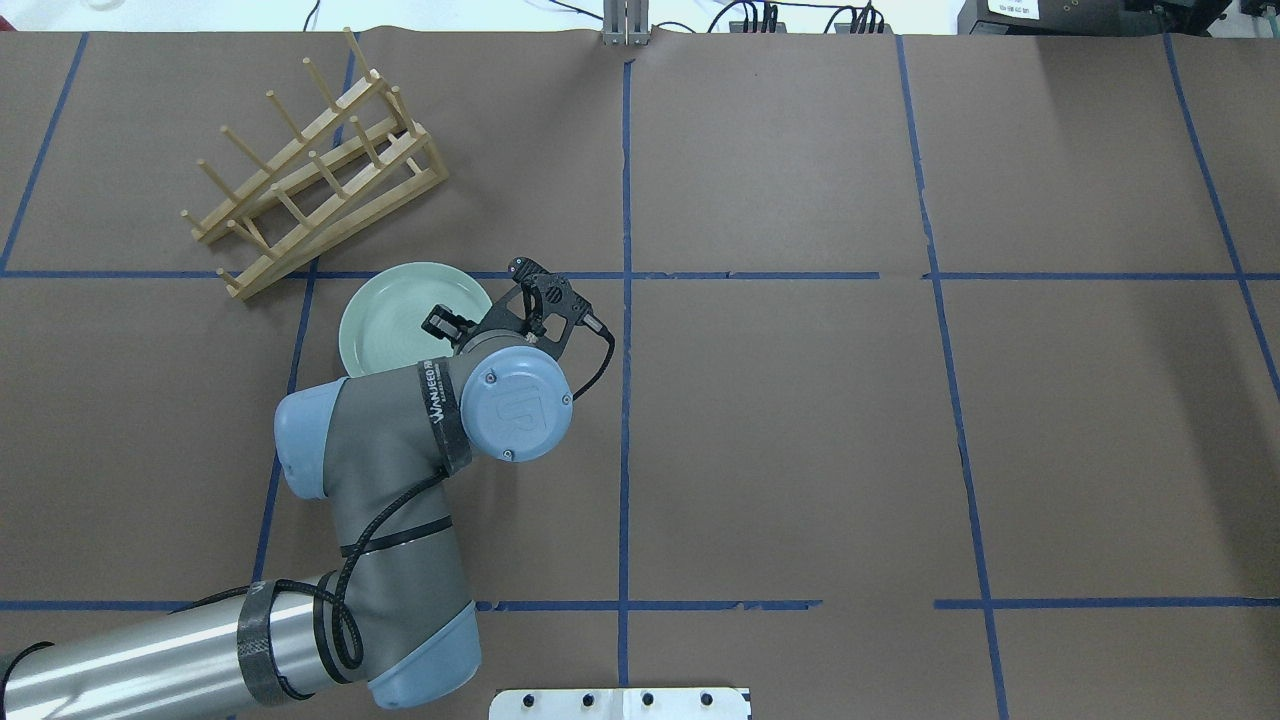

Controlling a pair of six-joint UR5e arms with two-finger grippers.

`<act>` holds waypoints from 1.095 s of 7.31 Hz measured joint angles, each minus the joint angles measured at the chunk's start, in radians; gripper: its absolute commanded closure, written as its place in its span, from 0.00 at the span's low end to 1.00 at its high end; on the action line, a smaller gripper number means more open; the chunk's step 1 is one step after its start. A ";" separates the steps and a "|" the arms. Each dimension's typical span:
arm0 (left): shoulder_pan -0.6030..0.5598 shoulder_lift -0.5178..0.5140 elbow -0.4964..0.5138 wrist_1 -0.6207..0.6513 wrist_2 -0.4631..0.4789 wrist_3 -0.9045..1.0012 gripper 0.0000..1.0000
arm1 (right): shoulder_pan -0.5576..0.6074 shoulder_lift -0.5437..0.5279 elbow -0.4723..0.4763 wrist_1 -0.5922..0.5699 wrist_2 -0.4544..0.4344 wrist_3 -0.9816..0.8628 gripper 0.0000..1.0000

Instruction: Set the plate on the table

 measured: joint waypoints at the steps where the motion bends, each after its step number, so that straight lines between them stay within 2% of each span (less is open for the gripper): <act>1: -0.014 0.000 -0.036 -0.002 -0.008 0.002 0.00 | 0.000 0.000 0.000 0.000 0.000 0.000 0.00; 2: -0.060 0.001 -0.096 -0.003 -0.044 0.006 0.00 | 0.000 0.000 0.000 0.000 0.000 0.000 0.00; 3: -0.134 0.005 -0.146 -0.004 -0.131 0.010 0.00 | 0.000 0.000 0.000 0.000 0.000 0.000 0.00; 5: -0.313 0.037 -0.181 -0.044 -0.370 0.018 0.00 | 0.000 0.000 0.000 0.000 0.000 0.000 0.00; 8: -0.593 0.243 -0.179 -0.180 -0.789 0.075 0.00 | 0.000 0.000 0.000 0.000 0.000 0.000 0.00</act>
